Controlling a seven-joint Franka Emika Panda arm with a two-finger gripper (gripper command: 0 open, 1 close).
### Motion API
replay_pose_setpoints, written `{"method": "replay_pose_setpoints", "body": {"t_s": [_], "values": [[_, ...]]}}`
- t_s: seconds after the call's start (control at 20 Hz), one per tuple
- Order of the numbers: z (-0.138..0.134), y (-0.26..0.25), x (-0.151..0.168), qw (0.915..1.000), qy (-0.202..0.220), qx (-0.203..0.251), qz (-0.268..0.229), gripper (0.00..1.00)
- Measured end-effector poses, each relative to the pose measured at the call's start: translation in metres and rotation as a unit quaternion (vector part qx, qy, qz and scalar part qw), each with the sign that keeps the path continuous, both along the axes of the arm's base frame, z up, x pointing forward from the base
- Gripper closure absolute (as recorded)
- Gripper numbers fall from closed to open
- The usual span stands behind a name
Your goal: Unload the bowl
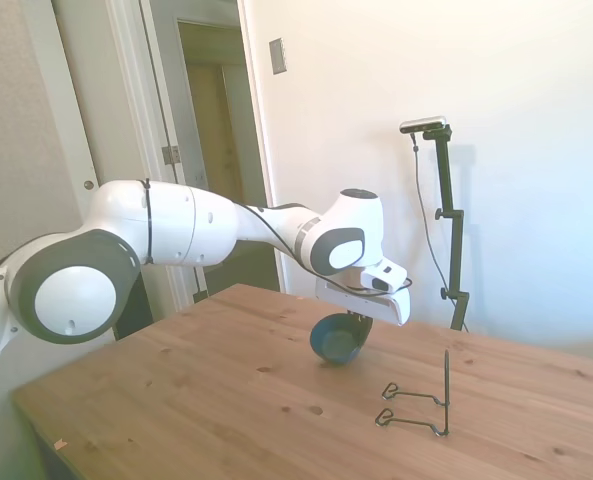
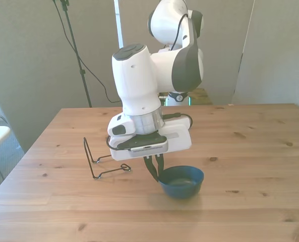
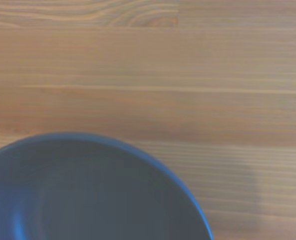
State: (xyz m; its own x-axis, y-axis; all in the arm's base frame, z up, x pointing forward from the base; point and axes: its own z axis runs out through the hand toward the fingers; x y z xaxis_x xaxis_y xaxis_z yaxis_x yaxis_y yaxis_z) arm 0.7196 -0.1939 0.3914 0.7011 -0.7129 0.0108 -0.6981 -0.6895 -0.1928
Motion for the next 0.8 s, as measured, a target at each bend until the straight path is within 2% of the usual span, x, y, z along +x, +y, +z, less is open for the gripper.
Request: {"method": "replay_pose_setpoints", "body": {"t_s": [0.65,0.8], "values": [[0.007,0.002,0.007,0.9999,-0.004,-0.01,0.006,0.0],[0.021,0.008,0.008,0.9993,-0.009,-0.034,0.012,0.0]]}}
